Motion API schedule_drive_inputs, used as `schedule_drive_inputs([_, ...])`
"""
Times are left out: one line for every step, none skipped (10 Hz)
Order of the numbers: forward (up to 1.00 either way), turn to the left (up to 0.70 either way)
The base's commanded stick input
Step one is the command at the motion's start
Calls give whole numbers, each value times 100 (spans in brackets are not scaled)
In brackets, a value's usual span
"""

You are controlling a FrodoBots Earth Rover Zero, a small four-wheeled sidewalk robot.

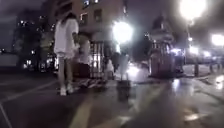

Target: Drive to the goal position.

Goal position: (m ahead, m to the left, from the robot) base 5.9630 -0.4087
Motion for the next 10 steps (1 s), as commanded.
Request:
schedule_drive_inputs([45,0])
schedule_drive_inputs([45,0])
schedule_drive_inputs([45,0])
schedule_drive_inputs([45,0])
schedule_drive_inputs([45,0])
schedule_drive_inputs([45,0])
schedule_drive_inputs([45,0])
schedule_drive_inputs([45,0])
schedule_drive_inputs([45,0])
schedule_drive_inputs([45,0])
